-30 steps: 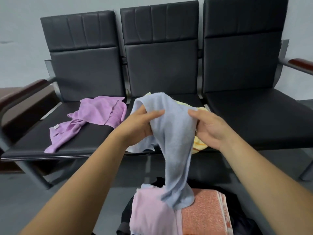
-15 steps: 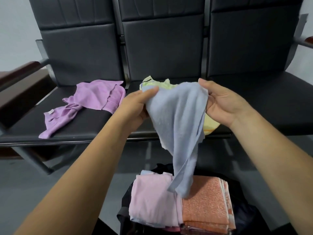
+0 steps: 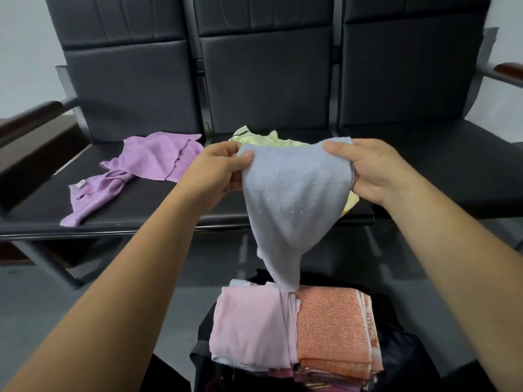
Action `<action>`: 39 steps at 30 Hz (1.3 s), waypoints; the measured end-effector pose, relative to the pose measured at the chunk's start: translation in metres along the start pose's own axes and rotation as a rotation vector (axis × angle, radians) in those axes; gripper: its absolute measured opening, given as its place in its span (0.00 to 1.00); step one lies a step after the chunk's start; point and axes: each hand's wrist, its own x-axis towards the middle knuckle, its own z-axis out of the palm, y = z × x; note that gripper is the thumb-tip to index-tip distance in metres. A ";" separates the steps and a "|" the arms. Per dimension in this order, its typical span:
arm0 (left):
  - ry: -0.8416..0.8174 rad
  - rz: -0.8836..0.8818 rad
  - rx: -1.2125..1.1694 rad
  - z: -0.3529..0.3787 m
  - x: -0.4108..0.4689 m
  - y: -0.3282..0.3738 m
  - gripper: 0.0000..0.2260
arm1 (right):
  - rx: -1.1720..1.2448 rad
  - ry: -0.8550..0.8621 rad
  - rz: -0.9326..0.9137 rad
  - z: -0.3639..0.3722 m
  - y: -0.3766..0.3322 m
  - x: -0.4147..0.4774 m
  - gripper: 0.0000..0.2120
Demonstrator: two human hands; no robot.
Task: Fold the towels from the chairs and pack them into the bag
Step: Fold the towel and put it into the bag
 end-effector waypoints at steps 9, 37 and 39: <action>0.007 0.074 -0.131 0.004 -0.007 0.006 0.13 | 0.233 -0.232 0.047 -0.004 0.000 -0.005 0.18; 0.237 0.152 0.093 -0.005 -0.003 -0.001 0.04 | -0.110 0.069 -0.139 -0.001 0.005 -0.002 0.08; 0.251 0.136 0.061 -0.005 -0.002 -0.001 0.05 | -0.047 0.059 -0.129 0.001 0.007 -0.002 0.10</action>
